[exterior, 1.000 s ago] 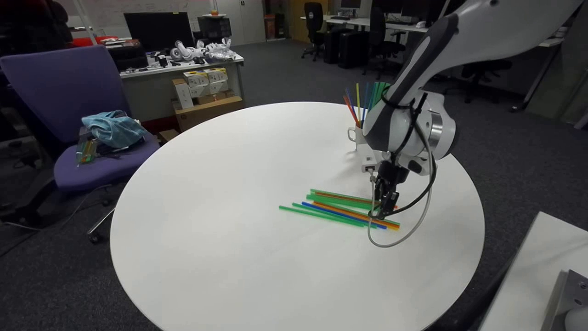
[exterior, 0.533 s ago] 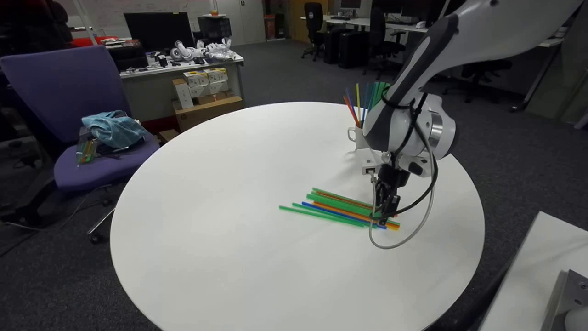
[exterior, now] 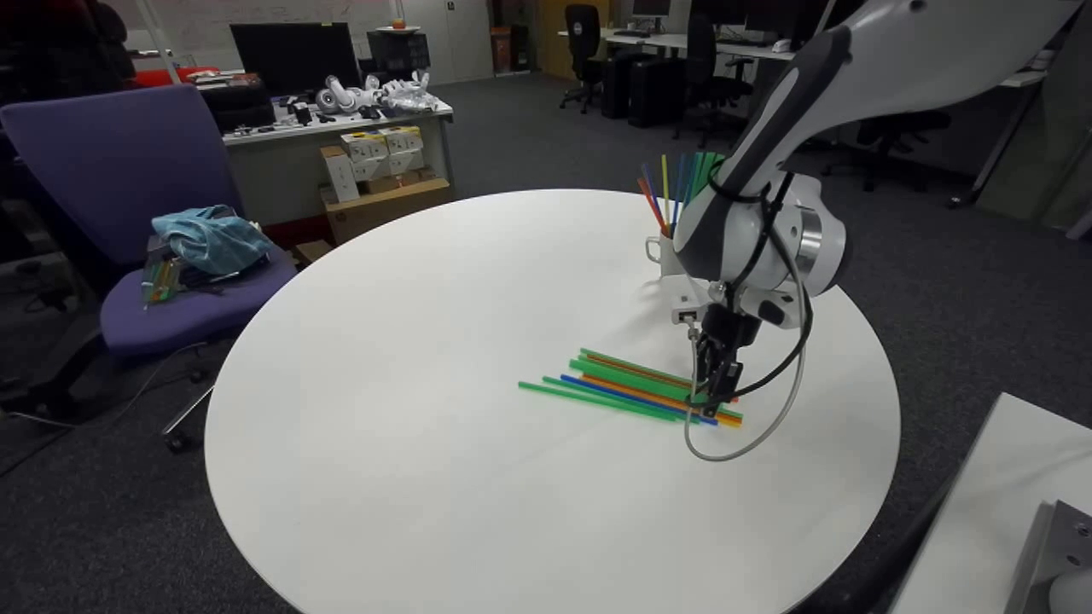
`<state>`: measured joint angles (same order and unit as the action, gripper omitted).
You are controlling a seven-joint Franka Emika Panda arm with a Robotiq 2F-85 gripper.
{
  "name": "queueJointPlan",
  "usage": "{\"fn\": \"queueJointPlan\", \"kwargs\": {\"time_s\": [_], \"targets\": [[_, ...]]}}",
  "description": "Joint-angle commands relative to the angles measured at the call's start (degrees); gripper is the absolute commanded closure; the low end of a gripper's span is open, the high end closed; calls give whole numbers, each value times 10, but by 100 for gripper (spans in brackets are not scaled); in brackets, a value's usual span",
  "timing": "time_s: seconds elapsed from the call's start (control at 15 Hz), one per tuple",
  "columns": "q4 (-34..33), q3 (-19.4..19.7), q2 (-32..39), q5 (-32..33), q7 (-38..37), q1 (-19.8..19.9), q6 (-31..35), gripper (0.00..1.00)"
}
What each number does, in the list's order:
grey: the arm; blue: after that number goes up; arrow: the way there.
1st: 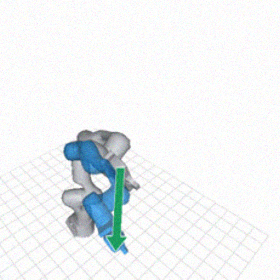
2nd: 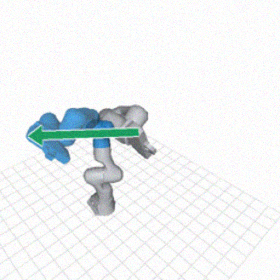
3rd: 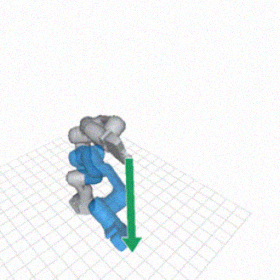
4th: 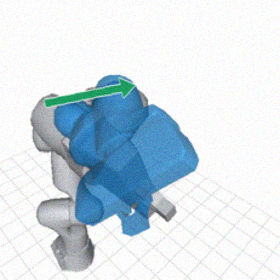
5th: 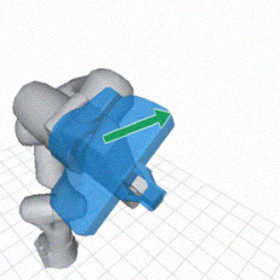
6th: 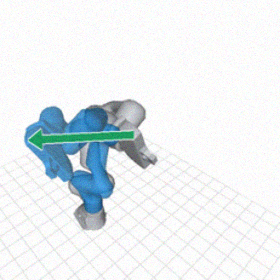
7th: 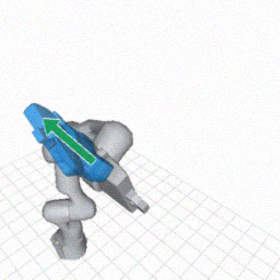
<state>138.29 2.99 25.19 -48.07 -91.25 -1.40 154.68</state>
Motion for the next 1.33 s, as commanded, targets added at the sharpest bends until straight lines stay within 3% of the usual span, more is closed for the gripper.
{"fn": "queueJointPlan", "kwargs": {"time_s": [0.0, 0.2, 0.33, 0.4, 0.53, 0.73, 1.0, 1.13, 1.27], "targets": [[13, -16, -47, -45, 36, 11, 63, 0], [18, -13, -86, -56, 37, 0, 113, 0], [24, 35, -97, 18, -78, -42, 95, 0], [25, 70, -91, 23, -129, -81, 133, 0], [20, 132, -89, 65, -220, -133, 144, 0], [8, 255, -75, 125, -357, -242, 149, 0], [-19, 420, -63, 245, -537, -382, 74, 0], [-41, 465, -76, 290, -590, -421, 6, 0], [-63, 484, -102, 322, -603, -440, -65, 0]]}}
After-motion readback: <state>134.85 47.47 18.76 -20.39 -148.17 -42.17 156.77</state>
